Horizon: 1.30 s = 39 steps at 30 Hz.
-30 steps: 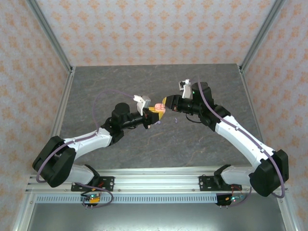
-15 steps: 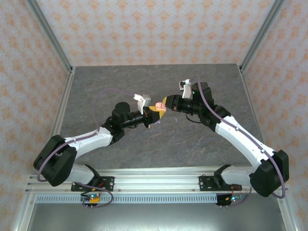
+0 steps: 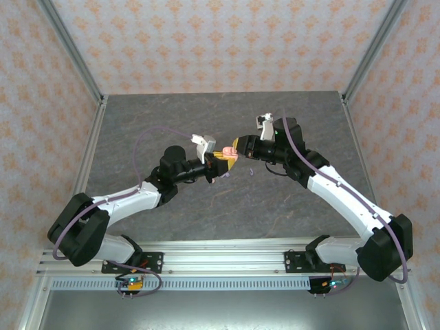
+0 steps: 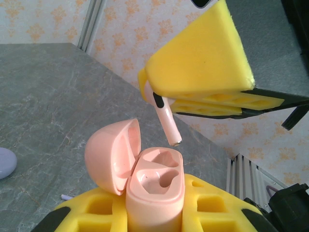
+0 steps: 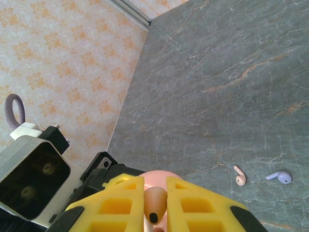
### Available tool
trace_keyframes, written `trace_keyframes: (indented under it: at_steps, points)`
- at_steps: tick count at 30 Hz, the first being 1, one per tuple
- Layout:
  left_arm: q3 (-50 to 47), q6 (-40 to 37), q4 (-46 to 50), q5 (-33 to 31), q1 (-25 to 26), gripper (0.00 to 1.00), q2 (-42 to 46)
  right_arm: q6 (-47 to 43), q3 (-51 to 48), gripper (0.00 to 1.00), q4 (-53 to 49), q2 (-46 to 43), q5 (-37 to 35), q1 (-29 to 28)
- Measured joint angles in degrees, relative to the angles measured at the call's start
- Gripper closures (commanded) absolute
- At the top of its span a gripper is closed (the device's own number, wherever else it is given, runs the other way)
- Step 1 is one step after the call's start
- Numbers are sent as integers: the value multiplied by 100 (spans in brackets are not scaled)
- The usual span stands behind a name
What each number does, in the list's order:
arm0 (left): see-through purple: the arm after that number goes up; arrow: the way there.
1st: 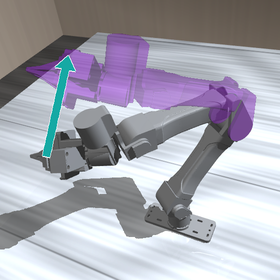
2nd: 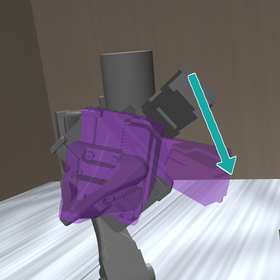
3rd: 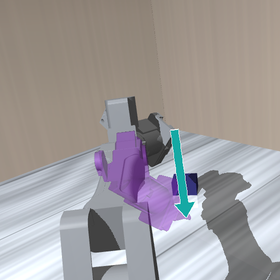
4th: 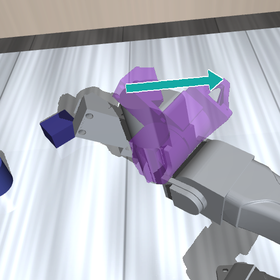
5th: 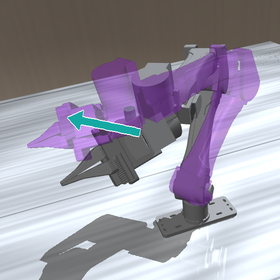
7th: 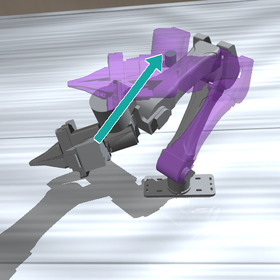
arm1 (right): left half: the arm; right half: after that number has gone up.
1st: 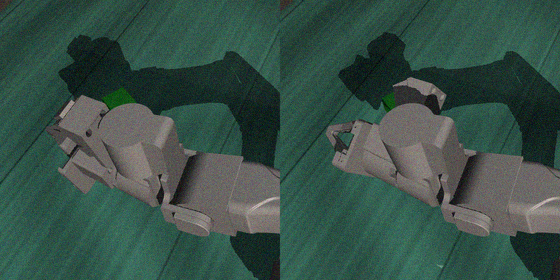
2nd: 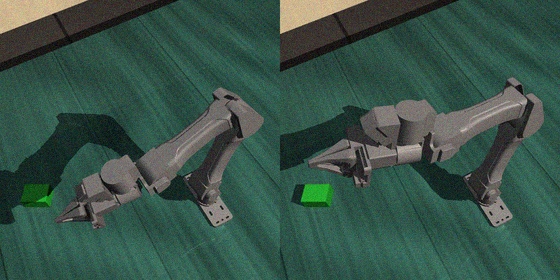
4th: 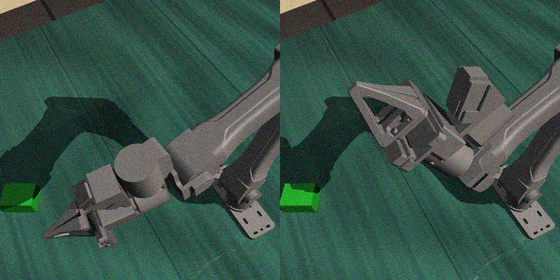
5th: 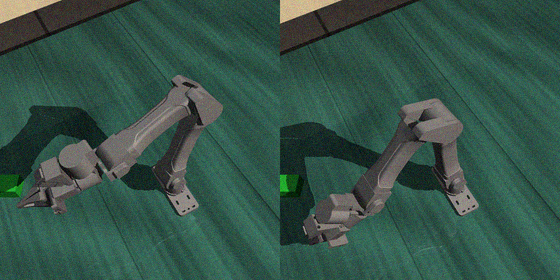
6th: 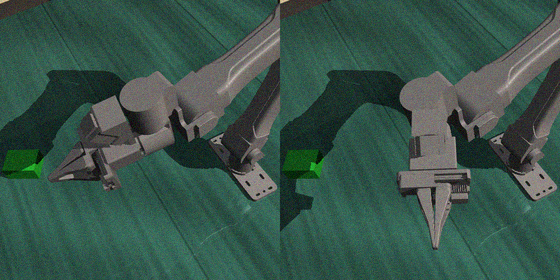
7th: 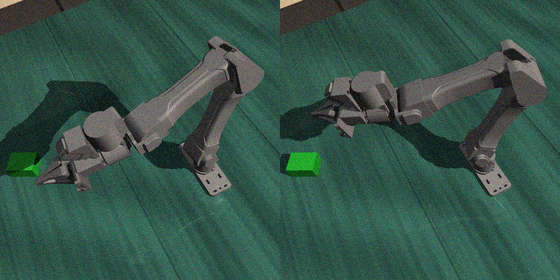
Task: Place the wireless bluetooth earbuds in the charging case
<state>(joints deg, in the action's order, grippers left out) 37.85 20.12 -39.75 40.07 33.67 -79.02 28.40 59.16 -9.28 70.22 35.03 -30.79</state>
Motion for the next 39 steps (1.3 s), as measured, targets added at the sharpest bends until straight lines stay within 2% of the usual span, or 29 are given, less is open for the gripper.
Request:
trace_keyframes:
  at_steps: [27,39]
  points:
    - [70,245,28,-9,0,94,0,-127,-87,84,-68,0,-142,-96]
    - [72,234,173,-24,0,94,0,-216,-142,79,-173,0,-22,-103]
